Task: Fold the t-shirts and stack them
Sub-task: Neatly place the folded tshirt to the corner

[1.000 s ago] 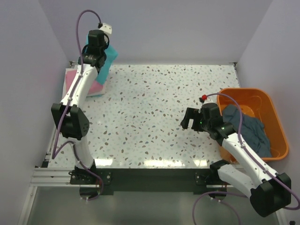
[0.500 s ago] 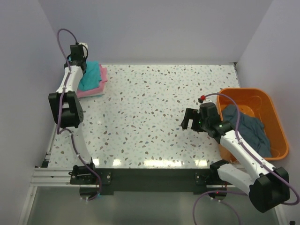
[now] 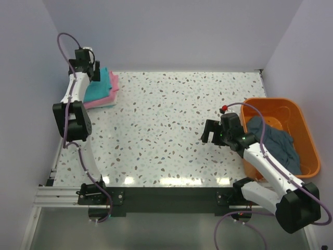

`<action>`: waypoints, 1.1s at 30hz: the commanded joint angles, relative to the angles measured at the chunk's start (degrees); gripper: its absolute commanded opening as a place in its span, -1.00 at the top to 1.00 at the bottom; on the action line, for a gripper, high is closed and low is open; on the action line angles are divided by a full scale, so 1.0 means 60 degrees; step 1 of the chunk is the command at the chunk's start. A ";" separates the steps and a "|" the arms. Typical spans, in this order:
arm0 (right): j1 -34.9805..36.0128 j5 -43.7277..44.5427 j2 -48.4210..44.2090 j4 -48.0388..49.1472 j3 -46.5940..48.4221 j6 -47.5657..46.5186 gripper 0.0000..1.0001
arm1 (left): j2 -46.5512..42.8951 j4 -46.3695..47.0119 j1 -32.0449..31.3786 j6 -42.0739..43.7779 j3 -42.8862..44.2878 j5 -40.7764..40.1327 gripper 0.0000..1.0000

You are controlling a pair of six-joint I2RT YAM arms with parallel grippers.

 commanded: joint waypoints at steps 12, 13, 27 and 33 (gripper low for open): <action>-0.0016 -0.0114 -0.1011 -0.0297 0.0956 0.0074 -0.97 | -0.4147 -0.0373 -0.3799 -0.3245 -0.1051 -0.0062 -1.00; -0.0030 -0.0128 -0.1099 -0.0327 0.0985 0.0074 -0.97 | -0.4991 -0.0065 -0.4398 -0.3625 -0.2259 0.0212 -1.00; -0.0030 -0.1343 -0.2125 0.0888 -0.0170 0.0059 -0.97 | -0.9349 0.0645 -0.7992 -0.6982 -1.0444 -0.0369 -1.00; -0.0030 -0.1344 -0.2111 0.1108 -0.0406 0.0221 -0.97 | -1.0812 0.0201 -0.7992 -0.7350 -1.1177 -0.1513 -1.00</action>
